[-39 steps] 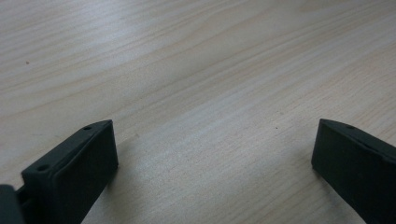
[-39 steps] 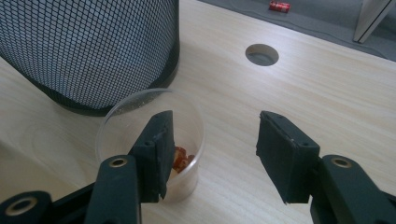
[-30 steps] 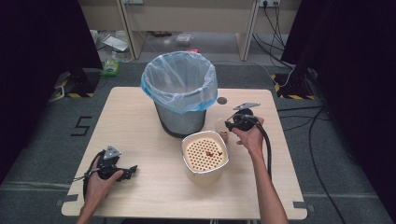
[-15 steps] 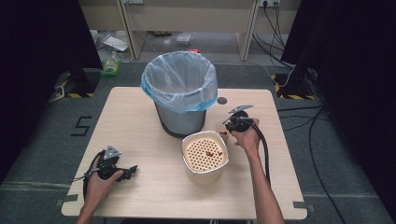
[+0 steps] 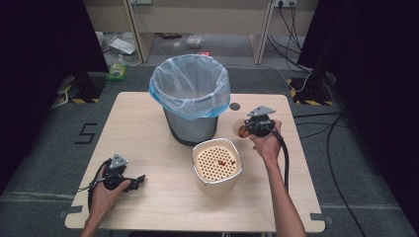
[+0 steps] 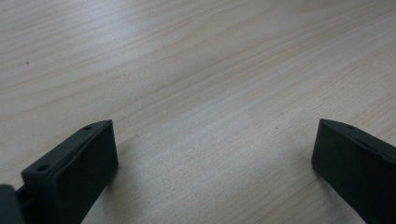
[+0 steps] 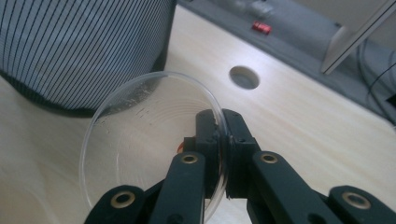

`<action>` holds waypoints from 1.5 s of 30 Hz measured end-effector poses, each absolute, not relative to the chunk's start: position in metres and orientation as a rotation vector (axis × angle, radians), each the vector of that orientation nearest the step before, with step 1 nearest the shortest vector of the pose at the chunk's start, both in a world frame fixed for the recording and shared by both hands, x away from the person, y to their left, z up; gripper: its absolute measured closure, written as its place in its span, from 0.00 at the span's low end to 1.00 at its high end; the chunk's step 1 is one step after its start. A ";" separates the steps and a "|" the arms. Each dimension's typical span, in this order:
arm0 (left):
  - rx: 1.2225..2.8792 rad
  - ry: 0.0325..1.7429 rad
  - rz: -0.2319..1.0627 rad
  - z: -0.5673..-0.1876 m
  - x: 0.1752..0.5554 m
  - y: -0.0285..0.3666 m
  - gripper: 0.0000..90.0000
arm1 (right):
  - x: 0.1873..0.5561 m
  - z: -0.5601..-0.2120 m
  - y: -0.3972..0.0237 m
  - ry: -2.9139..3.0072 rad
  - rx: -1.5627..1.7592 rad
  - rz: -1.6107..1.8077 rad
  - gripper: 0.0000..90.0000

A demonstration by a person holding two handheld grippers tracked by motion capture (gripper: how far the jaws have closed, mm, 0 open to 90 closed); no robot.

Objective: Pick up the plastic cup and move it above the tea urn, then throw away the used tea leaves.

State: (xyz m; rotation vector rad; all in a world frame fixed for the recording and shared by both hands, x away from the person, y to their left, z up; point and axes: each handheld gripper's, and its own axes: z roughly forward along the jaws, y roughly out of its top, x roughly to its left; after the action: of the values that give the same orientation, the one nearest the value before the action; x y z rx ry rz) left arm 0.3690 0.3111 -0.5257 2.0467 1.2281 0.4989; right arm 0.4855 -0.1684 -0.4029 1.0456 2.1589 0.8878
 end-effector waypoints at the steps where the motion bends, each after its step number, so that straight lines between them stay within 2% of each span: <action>1: 2.046 1.228 0.499 -0.526 0.369 0.311 0.00 | 0.485 -0.399 -0.169 2.145 1.038 0.886 0.96; 15: 2.047 1.228 0.499 -0.526 0.369 0.311 0.00 | 0.457 -0.367 -0.167 1.999 0.788 0.857 0.97; 27: 2.047 1.228 0.499 -0.526 0.369 0.311 0.00 | 0.414 -0.346 -0.144 1.877 0.561 0.870 0.97; 45: 2.051 1.221 0.497 -0.526 0.368 0.311 0.00 | 0.360 -0.356 -0.104 1.711 0.185 0.724 0.97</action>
State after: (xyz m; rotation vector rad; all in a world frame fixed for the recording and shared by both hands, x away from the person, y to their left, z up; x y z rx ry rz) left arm 0.3680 0.3111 -0.5257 2.0506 1.2205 0.4973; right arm 0.3598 -0.1036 -0.3565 0.1848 1.7106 0.7241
